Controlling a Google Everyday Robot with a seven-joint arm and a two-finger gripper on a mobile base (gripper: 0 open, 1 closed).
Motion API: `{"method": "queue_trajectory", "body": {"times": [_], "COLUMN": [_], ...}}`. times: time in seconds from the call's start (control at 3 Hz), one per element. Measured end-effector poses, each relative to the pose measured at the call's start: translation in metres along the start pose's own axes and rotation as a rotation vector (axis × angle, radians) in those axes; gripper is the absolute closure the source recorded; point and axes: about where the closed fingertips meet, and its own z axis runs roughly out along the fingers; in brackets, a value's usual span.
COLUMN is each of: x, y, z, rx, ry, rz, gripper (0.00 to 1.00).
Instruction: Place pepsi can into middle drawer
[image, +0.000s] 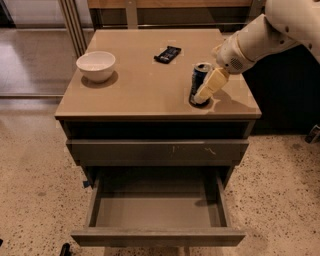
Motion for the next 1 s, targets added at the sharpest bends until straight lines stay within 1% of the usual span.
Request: {"method": "queue_trajectory", "body": {"times": [0.33, 1.0], "x": [0.0001, 0.0001], "y": [0.0000, 0.0000], "z": [0.0004, 0.0004], "rx": [-0.001, -0.001], "ry": [0.000, 0.000], "rz": [0.000, 0.000], "gripper": [0.19, 0.65]}}
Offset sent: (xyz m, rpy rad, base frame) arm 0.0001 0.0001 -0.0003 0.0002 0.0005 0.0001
